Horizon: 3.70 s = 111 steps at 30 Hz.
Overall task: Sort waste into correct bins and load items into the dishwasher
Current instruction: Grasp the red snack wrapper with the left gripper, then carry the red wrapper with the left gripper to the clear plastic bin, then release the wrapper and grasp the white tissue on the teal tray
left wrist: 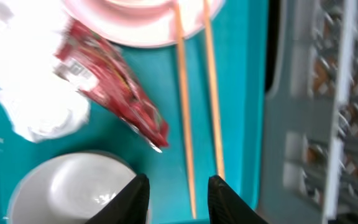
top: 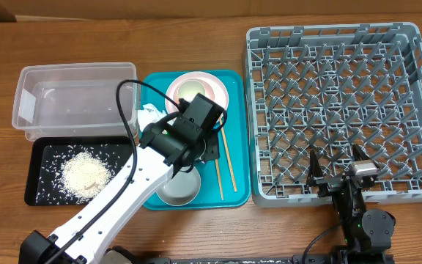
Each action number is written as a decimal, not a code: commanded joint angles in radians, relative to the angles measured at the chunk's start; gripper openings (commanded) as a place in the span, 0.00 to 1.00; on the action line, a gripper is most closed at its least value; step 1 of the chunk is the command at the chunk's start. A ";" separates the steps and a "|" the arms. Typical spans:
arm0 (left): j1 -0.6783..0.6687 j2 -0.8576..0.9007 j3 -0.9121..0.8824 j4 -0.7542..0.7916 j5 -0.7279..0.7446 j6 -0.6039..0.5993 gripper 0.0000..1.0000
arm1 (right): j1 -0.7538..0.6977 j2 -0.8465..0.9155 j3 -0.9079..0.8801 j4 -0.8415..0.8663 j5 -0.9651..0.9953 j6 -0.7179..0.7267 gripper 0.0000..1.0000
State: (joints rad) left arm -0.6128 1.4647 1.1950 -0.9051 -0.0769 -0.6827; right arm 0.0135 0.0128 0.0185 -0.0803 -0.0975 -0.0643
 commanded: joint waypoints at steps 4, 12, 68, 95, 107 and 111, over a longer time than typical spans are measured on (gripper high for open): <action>0.018 0.105 0.010 0.020 -0.106 -0.070 0.39 | -0.003 -0.010 -0.011 0.004 -0.001 -0.003 1.00; 0.019 0.257 0.010 0.058 -0.106 -0.105 0.40 | -0.003 -0.010 -0.011 0.004 -0.001 -0.003 1.00; 0.680 0.388 0.528 -0.200 -0.079 -0.011 0.04 | -0.003 -0.010 -0.011 0.004 -0.001 -0.003 1.00; 0.769 0.454 0.637 -0.246 0.028 0.054 0.57 | -0.003 -0.010 -0.011 0.004 -0.001 -0.003 1.00; 0.514 0.263 0.615 -0.623 0.092 0.215 0.59 | -0.003 -0.010 -0.011 0.004 -0.001 -0.003 1.00; 0.407 0.263 0.532 -0.619 0.048 0.182 0.63 | -0.003 -0.010 -0.011 0.004 -0.001 -0.003 1.00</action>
State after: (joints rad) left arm -0.1402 1.7226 1.7931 -1.5234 0.0032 -0.5106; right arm 0.0135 0.0128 0.0185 -0.0799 -0.0975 -0.0639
